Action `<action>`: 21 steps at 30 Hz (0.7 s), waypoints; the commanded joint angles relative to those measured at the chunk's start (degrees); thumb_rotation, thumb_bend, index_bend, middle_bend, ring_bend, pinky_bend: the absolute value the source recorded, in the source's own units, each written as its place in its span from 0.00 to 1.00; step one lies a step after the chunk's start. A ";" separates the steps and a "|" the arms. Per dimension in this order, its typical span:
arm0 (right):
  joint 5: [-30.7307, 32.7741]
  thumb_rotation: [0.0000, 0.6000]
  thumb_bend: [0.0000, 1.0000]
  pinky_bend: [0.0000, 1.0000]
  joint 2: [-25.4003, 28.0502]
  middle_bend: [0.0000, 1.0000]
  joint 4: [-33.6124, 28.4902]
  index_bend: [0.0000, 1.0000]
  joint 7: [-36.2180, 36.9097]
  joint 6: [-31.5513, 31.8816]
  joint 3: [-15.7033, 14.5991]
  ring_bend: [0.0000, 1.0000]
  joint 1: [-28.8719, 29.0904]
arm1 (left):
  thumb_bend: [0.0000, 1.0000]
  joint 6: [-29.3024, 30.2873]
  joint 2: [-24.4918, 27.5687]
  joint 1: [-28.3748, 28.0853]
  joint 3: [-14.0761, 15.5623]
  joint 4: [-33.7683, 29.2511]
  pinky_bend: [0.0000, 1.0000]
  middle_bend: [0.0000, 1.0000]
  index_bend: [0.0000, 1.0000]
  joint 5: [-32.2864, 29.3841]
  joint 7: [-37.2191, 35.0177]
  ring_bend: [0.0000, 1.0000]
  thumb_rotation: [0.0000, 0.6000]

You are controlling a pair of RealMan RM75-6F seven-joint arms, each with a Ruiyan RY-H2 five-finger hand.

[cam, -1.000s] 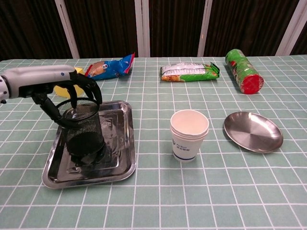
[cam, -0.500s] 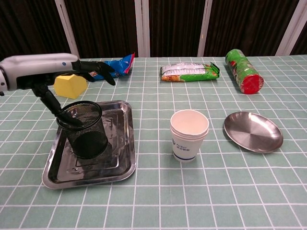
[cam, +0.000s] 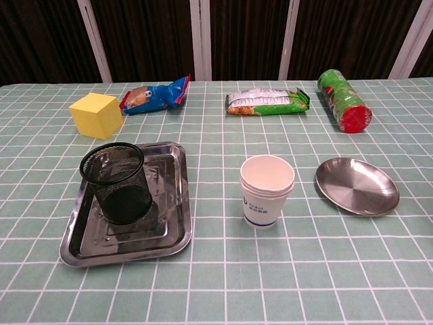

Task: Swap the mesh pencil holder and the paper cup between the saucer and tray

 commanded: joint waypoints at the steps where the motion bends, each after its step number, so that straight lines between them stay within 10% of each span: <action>1: -1.18 1.00 0.00 0.00 -1.53 0.00 -4.79 0.00 -4.85 -7.21 1.67 0.01 6.37 | 0.06 2.54 0.13 2.47 1.20 1.29 0.10 0.00 0.21 1.42 -0.61 0.00 1.00; 21: 12.82 1.00 0.00 0.07 -21.68 0.12 -2.05 0.13 -17.20 -17.42 6.05 0.17 21.81 | 0.07 2.11 -1.41 4.78 -2.38 3.77 0.10 0.00 0.21 1.29 1.42 0.00 1.00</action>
